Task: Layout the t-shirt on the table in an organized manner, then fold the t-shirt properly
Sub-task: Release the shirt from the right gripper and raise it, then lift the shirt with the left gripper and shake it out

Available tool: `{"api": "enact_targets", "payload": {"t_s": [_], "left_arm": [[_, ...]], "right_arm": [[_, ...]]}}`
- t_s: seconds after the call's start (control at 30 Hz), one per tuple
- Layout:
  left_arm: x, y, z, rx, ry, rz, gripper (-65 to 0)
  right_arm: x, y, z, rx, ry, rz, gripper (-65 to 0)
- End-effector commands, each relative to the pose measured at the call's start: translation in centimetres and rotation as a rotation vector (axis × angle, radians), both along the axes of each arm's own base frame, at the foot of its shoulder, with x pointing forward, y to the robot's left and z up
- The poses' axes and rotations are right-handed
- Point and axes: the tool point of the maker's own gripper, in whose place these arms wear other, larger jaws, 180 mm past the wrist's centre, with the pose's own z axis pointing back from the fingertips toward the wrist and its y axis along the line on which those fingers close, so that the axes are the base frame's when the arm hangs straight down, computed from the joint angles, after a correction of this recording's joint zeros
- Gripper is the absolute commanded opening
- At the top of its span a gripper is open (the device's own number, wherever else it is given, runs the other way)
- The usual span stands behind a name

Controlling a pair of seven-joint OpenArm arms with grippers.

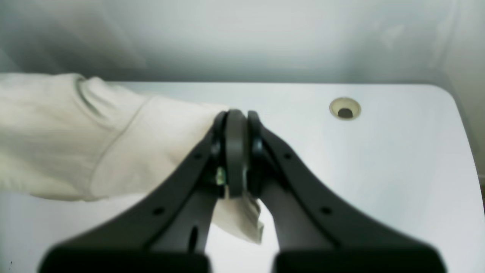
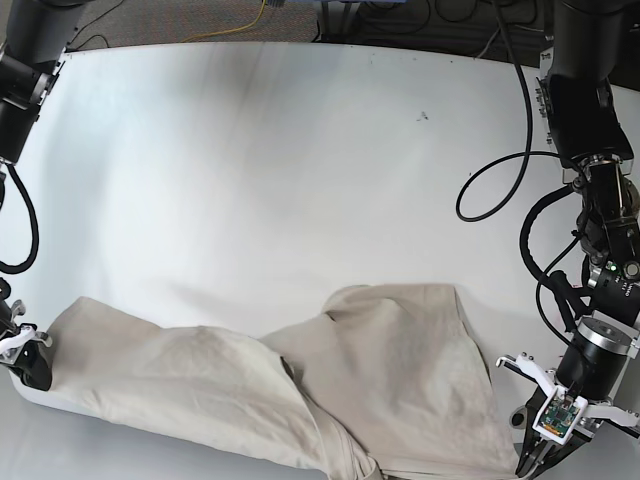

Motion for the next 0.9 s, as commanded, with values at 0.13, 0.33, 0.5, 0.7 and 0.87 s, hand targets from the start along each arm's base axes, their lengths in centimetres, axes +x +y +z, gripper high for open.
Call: {"api": "enact_targets", "payload": {"t_s": [0.13, 0.33, 0.5, 0.7, 0.87], "left_arm": [[-0.2, 1.9, 3.2, 0.000, -0.085, 0.077, -65.0], [-0.2, 1.6, 4.1, 0.004, -0.105, 0.070, -65.0], [-0.2, 1.5, 4.3, 0.005, -0.109, 0.069, -65.0], [-0.2, 1.4, 4.2, 0.007, -0.107, 0.065, -65.0], [0.0, 0.4, 3.6, 0.022, -0.092, 0.042, -65.0]], "right_arm": [[-1.3, 0.4, 2.1, -0.102, -0.051, -0.008, -56.7], [-3.4, 2.5, 0.6, -0.147, -0.038, 0.040, -26.7], [-5.6, 4.2, -0.6, -0.138, -0.051, 0.052, -11.0], [-7.8, 6.5, -3.0, -0.105, -0.025, 0.079, -9.7], [-8.8, 8.0, -5.3, -0.051, 0.012, 0.093, -9.7]]}}
